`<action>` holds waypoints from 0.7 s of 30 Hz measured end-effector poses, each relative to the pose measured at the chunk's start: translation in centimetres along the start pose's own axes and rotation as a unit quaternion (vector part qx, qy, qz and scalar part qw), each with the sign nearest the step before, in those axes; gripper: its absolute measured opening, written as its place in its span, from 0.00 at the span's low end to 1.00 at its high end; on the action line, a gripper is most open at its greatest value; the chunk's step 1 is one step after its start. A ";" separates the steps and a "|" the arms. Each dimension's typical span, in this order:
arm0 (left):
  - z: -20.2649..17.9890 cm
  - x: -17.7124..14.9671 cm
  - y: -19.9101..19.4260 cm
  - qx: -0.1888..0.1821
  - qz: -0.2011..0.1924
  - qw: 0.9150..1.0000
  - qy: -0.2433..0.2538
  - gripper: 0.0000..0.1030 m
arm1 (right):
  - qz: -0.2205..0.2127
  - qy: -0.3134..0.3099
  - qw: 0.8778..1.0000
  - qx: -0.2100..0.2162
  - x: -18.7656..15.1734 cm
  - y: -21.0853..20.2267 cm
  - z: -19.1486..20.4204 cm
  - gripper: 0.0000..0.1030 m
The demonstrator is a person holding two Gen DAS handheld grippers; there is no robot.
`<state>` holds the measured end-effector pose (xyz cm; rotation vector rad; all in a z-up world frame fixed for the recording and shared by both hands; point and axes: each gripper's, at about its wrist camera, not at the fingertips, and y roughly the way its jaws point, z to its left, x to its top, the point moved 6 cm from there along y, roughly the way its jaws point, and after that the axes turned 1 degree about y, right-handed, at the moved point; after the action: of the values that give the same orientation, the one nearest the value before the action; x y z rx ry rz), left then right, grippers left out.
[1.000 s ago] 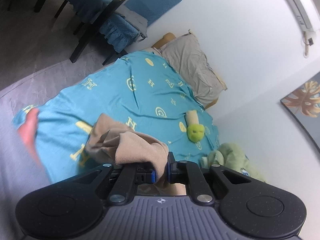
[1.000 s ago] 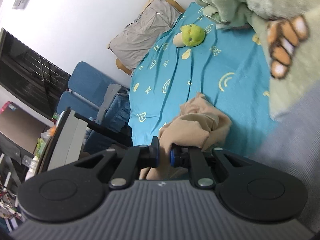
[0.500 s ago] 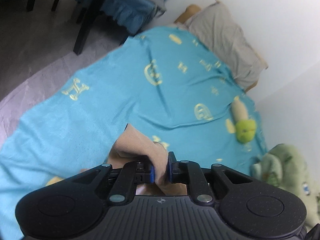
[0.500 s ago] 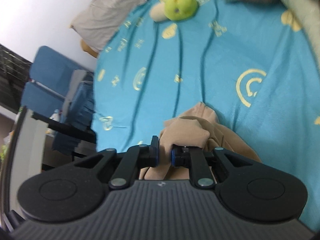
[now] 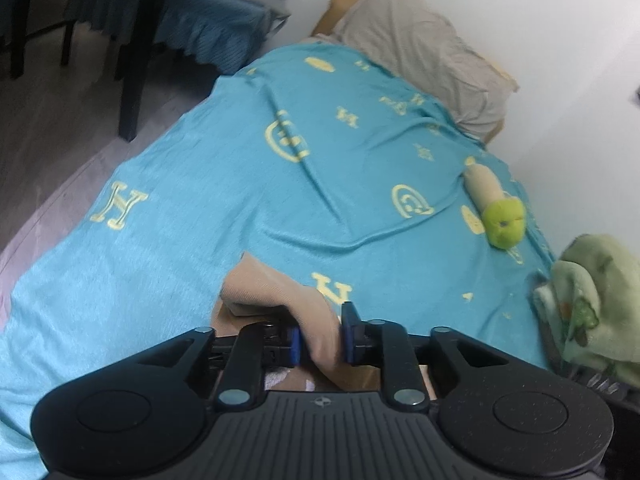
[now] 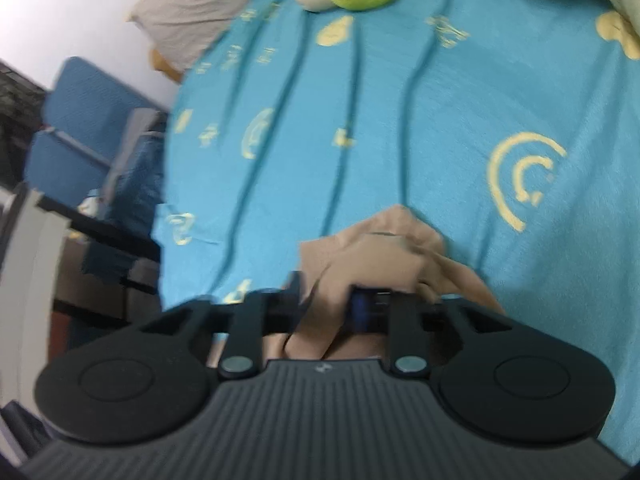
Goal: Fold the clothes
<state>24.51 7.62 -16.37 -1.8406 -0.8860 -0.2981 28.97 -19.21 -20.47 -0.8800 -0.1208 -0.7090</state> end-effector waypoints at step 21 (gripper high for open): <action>-2.2 -3.5 0.7 0.052 -0.012 0.978 0.202 0.78 | -0.023 -0.263 0.964 -0.043 -2.3 1.2 3.3 0.54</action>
<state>22.98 4.01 -17.90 -1.5952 -0.6276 -0.6046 28.51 -15.02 -19.97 -1.1370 -0.5892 -0.5116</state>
